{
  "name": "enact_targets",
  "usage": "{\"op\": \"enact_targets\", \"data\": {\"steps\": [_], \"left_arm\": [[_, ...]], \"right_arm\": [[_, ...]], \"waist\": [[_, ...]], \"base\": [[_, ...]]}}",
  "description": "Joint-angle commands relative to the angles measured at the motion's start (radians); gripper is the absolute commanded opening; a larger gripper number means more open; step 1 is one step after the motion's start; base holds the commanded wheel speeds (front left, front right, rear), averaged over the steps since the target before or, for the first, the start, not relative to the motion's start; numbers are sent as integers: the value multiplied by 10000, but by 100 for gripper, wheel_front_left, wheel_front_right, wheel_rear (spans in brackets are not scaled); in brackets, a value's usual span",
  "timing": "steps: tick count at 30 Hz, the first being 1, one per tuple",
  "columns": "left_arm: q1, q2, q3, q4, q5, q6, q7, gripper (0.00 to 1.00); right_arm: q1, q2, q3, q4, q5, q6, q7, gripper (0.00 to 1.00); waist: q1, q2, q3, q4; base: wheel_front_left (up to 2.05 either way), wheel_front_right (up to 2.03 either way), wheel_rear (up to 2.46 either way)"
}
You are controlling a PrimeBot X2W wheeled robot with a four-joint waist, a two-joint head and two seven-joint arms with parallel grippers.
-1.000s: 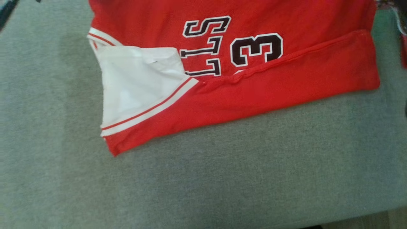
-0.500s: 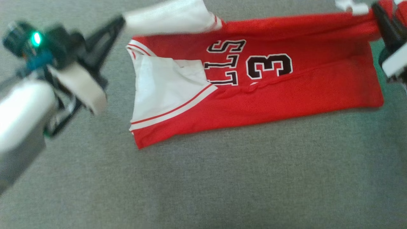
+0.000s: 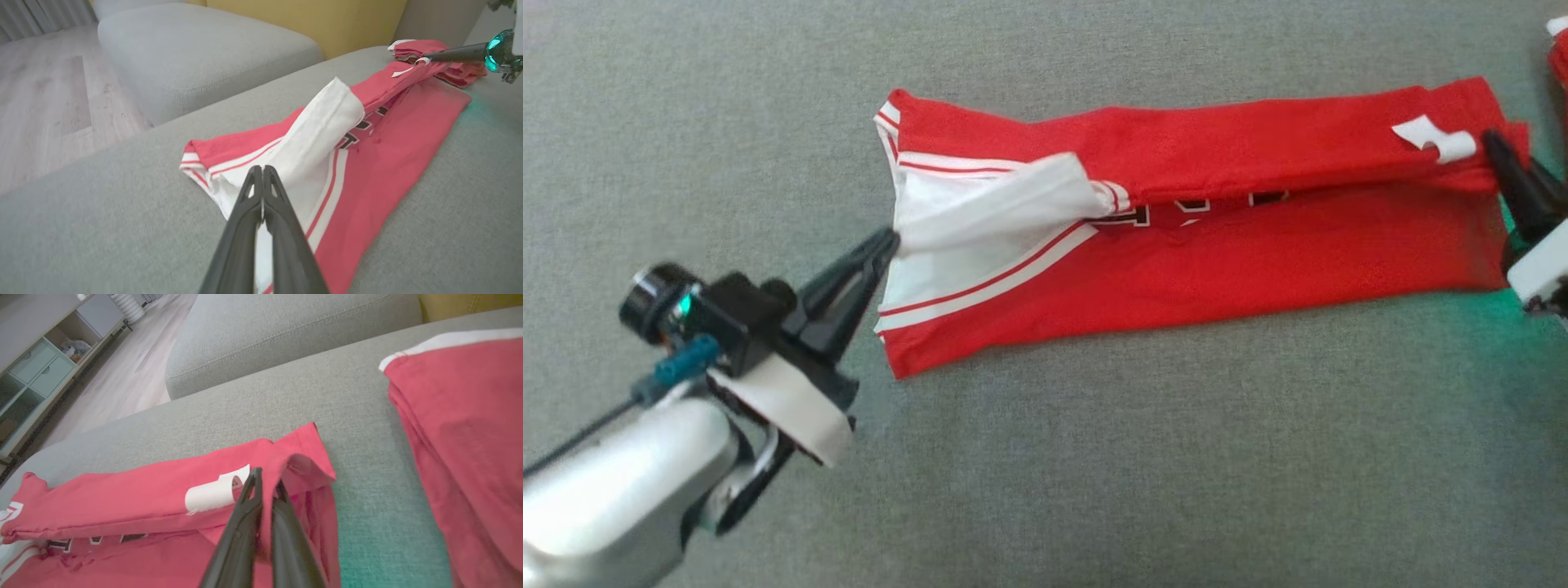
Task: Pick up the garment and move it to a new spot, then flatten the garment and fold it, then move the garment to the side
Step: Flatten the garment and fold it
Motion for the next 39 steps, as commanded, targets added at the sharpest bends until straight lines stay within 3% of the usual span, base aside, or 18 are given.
{"op": "enact_targets", "data": {"steps": [1, 2, 3, 4, 5, 6, 11, 14, 17, 22, 27, 33, 39], "left_arm": [[-50, 358, 377, -181, -94, 102, -122, 0], [54, 287, 341, -140, -118, 142, -178, 0], [143, 204, 309, -65, -125, 185, -245, 0], [226, 104, 281, 40, -126, 235, -323, 0], [298, -16, 277, 164, -113, 299, -452, 37], [377, -162, 323, 326, -115, 433, -631, 100], [1099, -1328, 877, 1268, 166, 1507, -1445, 100], [1506, -1726, 1248, 1415, 418, 1880, -1515, 100], [2333, -2393, 2323, 1165, 1274, 2400, -1529, 100], [4049, -3436, 3958, 686, 2897, 2778, -1532, 100], [5362, -4566, 5099, 218, 4348, 2548, -1533, 100], [6101, -5639, 5875, 92, 5382, 1692, -1534, 100], [6339, -6310, 6568, 217, 6019, 882, -1534, 100]], "right_arm": [[326, -287, -88, -168, -134, -9, -66, 2], [406, -235, -118, -142, -193, -9, -58, 14], [479, -181, -156, -106, -254, -9, -59, 32], [543, -128, -201, -66, -327, -9, -87, 80], [602, -62, -297, 14, -393, -9, -170, 100], [671, 15, -397, 82, -463, -9, -285, 100], [1628, 336, -1077, 128, -1000, -9, -1427, 100], [2103, 450, -1373, 63, -1303, -9, -1914, 100], [2846, 727, -1861, -47, -1755, -9, -2425, 100], [3738, 1364, -2907, -172, -2298, -9, -2743, 100], [3586, 1818, -3764, 323, -3065, -9, -2617, 100], [2651, 2228, -4841, 1588, -4107, -9, -1881, 100], [1910, 2540, -5322, 3176, -5149, -9, -805, 100]], "waist": [[1, -1, 40, 17], [1, -1, 60, 28], [1, -1, 77, 37], [1, -1, 86, 46], [1, -1, 84, 55], [1, -1, 65, 70], [1, -1, -336, 167], [1, -1, -524, 177], [1, -1, -809, 196], [1, -1, -1178, 307], [1, -1, -1381, 637], [1, -1, -1357, 1167], [1, -1, -1254, 1403]], "base": [[0, 0, 0], [0, 0, 0], [0, 0, 0], [0, 0, 0], [0, 0, 0], [0, 0, 0], [0, 0, 0], [0, 0, 0], [0, 0, 0], [0, 0, 0], [0, 0, 0], [0, 0, 0], [0, 0, 0]]}}
